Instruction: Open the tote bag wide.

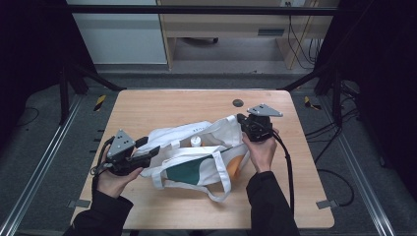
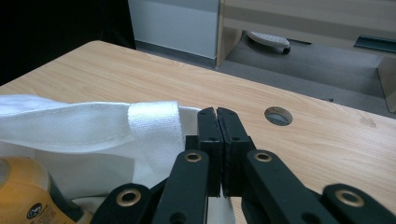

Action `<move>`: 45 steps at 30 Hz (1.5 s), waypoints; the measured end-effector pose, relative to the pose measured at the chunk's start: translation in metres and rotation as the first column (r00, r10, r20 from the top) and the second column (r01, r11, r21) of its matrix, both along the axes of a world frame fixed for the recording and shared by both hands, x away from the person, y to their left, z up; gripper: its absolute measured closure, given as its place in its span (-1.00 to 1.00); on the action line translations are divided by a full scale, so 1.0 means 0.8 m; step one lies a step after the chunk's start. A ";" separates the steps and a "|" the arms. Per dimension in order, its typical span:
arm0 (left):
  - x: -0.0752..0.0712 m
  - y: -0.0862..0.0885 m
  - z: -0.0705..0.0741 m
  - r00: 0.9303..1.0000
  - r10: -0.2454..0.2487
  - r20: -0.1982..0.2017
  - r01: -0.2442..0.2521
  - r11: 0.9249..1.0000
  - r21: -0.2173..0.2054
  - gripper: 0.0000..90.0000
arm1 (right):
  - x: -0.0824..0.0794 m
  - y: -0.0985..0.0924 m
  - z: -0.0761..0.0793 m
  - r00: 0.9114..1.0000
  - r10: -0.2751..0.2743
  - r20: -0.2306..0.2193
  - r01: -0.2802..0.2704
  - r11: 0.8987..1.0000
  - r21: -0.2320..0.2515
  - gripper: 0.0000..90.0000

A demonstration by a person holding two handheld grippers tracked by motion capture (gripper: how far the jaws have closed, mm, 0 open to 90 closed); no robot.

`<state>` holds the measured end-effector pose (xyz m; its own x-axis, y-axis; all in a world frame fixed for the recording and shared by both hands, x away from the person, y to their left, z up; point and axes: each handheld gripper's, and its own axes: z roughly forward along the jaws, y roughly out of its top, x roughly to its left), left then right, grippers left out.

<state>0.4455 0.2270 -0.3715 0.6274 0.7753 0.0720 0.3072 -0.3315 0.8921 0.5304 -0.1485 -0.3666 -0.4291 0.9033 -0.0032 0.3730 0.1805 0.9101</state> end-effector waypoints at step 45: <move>0.011 -0.007 -0.001 0.995 0.089 -0.047 -0.090 0.996 -0.028 0.98 | -0.132 0.046 -0.009 0.935 0.353 -0.023 -0.353 0.936 0.008 0.11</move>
